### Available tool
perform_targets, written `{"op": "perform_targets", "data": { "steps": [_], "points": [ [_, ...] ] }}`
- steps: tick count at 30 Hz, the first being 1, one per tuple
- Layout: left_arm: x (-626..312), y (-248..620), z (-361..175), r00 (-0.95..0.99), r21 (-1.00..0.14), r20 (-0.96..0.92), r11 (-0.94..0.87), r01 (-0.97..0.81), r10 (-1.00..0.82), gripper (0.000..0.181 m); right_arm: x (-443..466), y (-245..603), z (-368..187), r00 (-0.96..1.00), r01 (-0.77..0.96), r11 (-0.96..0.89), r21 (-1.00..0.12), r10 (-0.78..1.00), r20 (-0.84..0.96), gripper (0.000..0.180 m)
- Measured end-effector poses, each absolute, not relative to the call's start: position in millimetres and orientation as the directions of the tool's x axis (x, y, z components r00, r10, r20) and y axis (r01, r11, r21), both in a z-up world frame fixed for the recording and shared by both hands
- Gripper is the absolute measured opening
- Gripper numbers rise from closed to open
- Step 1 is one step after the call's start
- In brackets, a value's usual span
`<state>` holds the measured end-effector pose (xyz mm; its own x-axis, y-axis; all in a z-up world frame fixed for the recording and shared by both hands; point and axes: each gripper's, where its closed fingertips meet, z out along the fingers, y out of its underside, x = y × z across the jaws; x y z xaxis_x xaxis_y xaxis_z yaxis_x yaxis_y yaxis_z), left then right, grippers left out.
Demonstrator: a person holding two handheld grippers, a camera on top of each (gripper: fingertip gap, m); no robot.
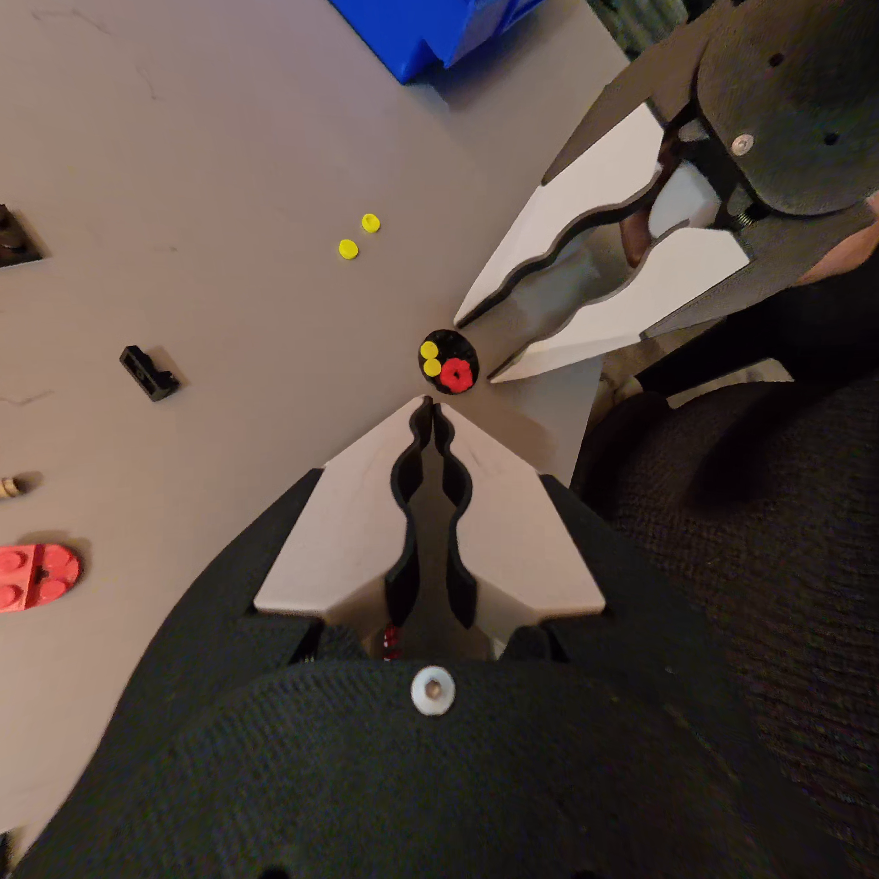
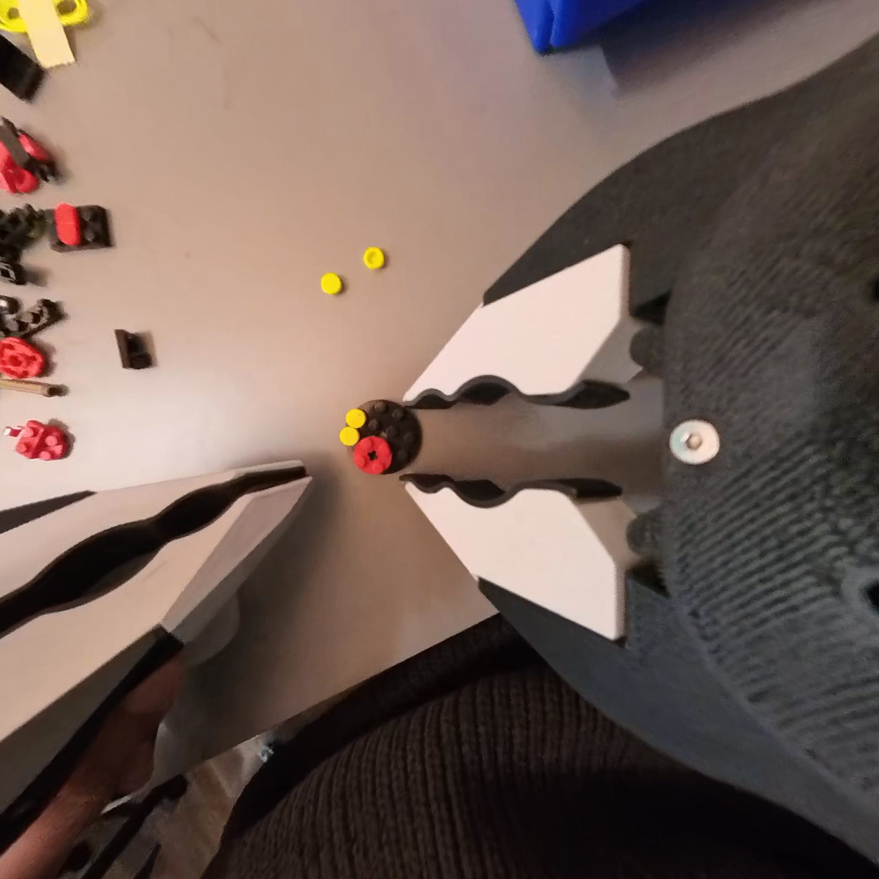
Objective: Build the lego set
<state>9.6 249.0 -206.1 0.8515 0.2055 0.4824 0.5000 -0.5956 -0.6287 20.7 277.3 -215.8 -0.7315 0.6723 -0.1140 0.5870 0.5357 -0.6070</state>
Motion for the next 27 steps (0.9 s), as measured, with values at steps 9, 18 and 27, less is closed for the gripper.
{"op": "perform_targets", "data": {
  "steps": [9, 18, 27],
  "points": [
    [5.4, 248.2, -206.8, 0.852, -0.627, 0.478, -0.596, 0.502, 0.215, 0.019, 1.9, 253.9, -215.6, -0.802, 0.482, 0.588, -0.650, 0.594, -0.057, 0.023],
    [-1.7, 243.7, -212.7, 0.890, -0.641, 0.385, -0.623, 0.448, 0.244, 0.030, -13.0, 263.3, -203.7, -0.808, 0.455, 0.559, -0.693, 0.586, -0.058, 0.023],
    [1.3, 239.0, -213.3, 0.869, -0.601, 0.413, -0.635, 0.485, 0.273, 0.024, -41.7, 297.2, -211.2, -0.711, 0.505, 0.571, -0.648, 0.700, 0.062, 0.016]
  ]
}}
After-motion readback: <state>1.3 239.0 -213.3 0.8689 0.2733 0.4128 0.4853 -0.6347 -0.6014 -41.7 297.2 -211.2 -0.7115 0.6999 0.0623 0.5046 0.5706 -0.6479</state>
